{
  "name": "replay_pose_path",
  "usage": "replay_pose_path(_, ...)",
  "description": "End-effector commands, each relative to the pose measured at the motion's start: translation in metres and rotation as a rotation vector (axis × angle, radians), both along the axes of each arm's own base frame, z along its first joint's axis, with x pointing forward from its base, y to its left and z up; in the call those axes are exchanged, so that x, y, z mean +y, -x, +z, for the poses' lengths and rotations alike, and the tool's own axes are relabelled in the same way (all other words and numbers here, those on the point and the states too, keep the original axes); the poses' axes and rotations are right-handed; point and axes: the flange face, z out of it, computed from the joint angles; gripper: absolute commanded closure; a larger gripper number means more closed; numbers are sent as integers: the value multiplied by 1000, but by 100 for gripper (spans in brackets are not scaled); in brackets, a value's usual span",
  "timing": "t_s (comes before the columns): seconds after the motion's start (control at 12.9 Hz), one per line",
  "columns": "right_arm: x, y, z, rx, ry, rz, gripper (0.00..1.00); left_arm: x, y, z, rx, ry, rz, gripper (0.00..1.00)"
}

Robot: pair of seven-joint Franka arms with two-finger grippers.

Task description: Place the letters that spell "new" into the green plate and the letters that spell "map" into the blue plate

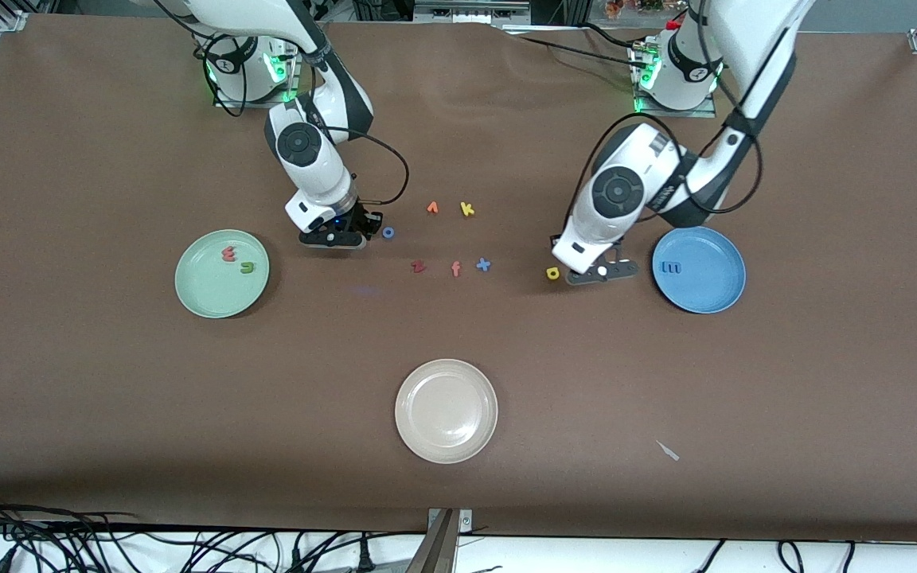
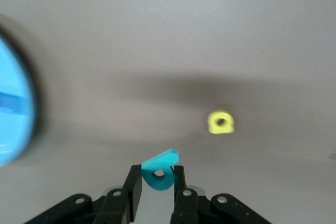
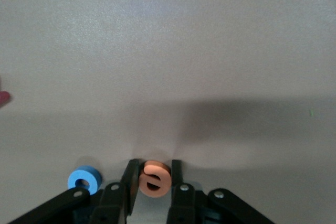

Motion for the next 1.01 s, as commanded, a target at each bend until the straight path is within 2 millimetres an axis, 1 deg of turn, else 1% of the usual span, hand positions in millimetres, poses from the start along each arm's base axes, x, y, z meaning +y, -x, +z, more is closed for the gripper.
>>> replay_pose_path(0.0,0,-1,2,-9,-6,7,90,67,-27,33,60,37,-64,77)
replay_pose_path(0.08,1,-2,7,-15,-12,7,90,98,-33,38,78,49,-96,76)
replay_pose_path(0.23,-8,-10,12,-7,8,21,90,159,-41,38,132,88,-167,75)
replay_pose_path(0.31,-16,-17,19,-19,21,40,90,188,-43,32,144,108,-187,75)
replay_pose_path(0.39,-25,-24,26,-20,41,63,90,216,-44,21,164,132,-209,75)
replay_pose_path(0.47,-32,-30,34,-5,64,93,90,241,-44,5,187,163,-217,75)
replay_pose_path(0.54,-41,-45,49,12,90,117,90,252,-44,-3,198,178,-222,75)
replay_pose_path(0.7,-69,-82,82,68,151,188,90,267,-38,-29,240,203,-198,74)
replay_pose_path(0.78,-90,-95,91,83,162,205,90,271,-34,-46,268,220,-186,68)
replay_pose_path(0.85,-114,-106,96,80,169,244,90,273,-32,-54,283,227,-181,68)
replay_pose_path(0.93,-145,-116,100,74,174,299,90,273,-31,-60,292,232,-180,68)
